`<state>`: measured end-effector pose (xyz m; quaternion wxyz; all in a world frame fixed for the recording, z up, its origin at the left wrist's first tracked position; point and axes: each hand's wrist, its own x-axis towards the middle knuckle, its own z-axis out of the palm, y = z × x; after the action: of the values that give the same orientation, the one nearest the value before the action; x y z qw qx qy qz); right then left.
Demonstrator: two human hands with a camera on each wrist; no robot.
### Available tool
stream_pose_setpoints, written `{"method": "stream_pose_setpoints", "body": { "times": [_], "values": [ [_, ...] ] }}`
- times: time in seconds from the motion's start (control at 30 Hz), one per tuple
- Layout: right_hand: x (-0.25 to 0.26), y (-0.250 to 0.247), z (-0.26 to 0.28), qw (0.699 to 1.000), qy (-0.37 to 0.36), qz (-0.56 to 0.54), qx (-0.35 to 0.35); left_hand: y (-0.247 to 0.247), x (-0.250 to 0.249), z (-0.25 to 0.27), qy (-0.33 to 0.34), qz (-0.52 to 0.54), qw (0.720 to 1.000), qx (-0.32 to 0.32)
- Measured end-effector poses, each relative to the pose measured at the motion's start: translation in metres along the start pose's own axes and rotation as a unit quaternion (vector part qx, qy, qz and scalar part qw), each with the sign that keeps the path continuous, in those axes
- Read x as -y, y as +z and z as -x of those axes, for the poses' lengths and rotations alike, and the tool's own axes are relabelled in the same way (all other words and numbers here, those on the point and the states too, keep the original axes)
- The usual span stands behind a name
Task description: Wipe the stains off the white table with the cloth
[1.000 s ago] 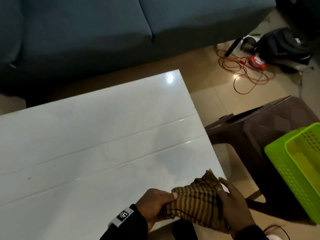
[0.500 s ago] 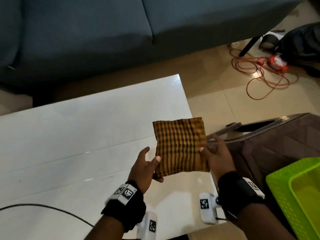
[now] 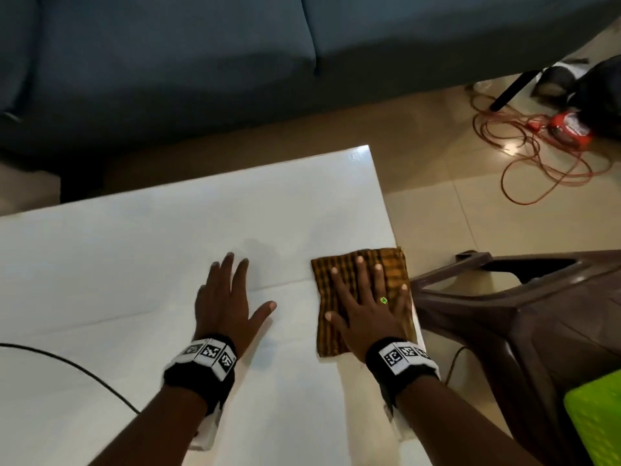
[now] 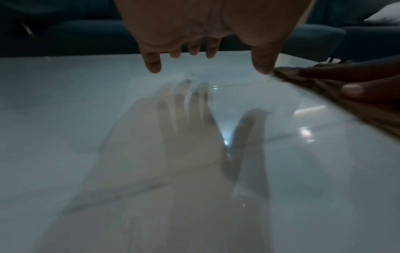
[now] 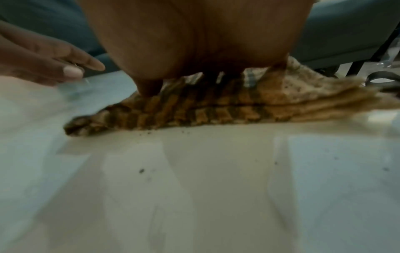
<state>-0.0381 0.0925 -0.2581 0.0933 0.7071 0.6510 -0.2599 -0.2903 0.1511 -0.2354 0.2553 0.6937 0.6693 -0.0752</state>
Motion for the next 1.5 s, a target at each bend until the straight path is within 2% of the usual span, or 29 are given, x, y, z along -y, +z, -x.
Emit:
{"method": "stream_pose_setpoints", "body": {
  "times": [0.1, 0.17, 0.33, 0.43, 0.63, 0.73, 0.87, 0.97, 1.07, 1.2, 1.27, 1.37, 1.43, 1.5],
  "values": [
    [-0.001, -0.006, -0.022, 1.0, 0.011, -0.004, -0.017, -0.004, 0.017, -0.022, -0.066, -0.021, 0.997, 0.014],
    [-0.004, -0.021, -0.053, 1.0, 0.021, -0.001, -0.001, -0.001, 0.027, -0.025, -0.087, -0.026, 0.995, 0.039],
    [-0.005, -0.073, -0.155, 1.0, 0.01, 0.008, -0.002, 0.012, 0.039, -0.028, -0.088, -0.051, 0.989, 0.106],
    [-0.004, -0.087, -0.184, 1.0, -0.008, 0.021, 0.002, 0.002, 0.036, -0.03, -0.093, -0.048, 0.983, 0.153],
    [-0.003, -0.097, -0.207, 0.999, 0.002, 0.031, -0.035, -0.015, 0.025, -0.031, -0.113, -0.064, 0.968, 0.216],
    [0.021, -0.092, -0.216, 0.997, 0.032, 0.021, -0.072, -0.017, 0.025, -0.032, -0.121, -0.062, 0.966, 0.22],
    [0.084, -0.076, -0.209, 0.997, -0.059, 0.027, -0.038, -0.02, 0.02, -0.034, -0.133, -0.078, 0.959, 0.239],
    [0.108, -0.071, -0.205, 0.996, -0.083, 0.026, -0.008, -0.023, 0.016, -0.035, -0.15, -0.1, 0.949, 0.259],
    [0.074, -0.08, -0.21, 0.994, -0.098, 0.039, -0.004, -0.026, 0.013, -0.036, -0.155, -0.105, 0.946, 0.265],
    [-0.005, -0.109, -0.215, 0.999, 0.023, 0.027, 0.005, -0.03, 0.013, -0.035, -0.145, -0.097, 0.948, 0.265],
    [-0.019, -0.115, -0.216, 0.997, 0.044, 0.059, 0.003, -0.028, 0.016, -0.035, -0.138, -0.093, 0.95, 0.263],
    [0.014, -0.105, -0.218, 0.998, 0.053, 0.031, -0.022, -0.026, 0.02, -0.035, -0.136, -0.087, 0.952, 0.26],
    [0.057, -0.092, -0.217, 1.0, 0.0, 0.013, -0.022, -0.025, 0.02, -0.036, -0.139, -0.094, 0.95, 0.262],
    [0.097, -0.082, -0.215, 0.998, -0.065, 0.014, 0.011, -0.026, 0.02, -0.037, -0.14, -0.093, 0.95, 0.263]
  ]
}}
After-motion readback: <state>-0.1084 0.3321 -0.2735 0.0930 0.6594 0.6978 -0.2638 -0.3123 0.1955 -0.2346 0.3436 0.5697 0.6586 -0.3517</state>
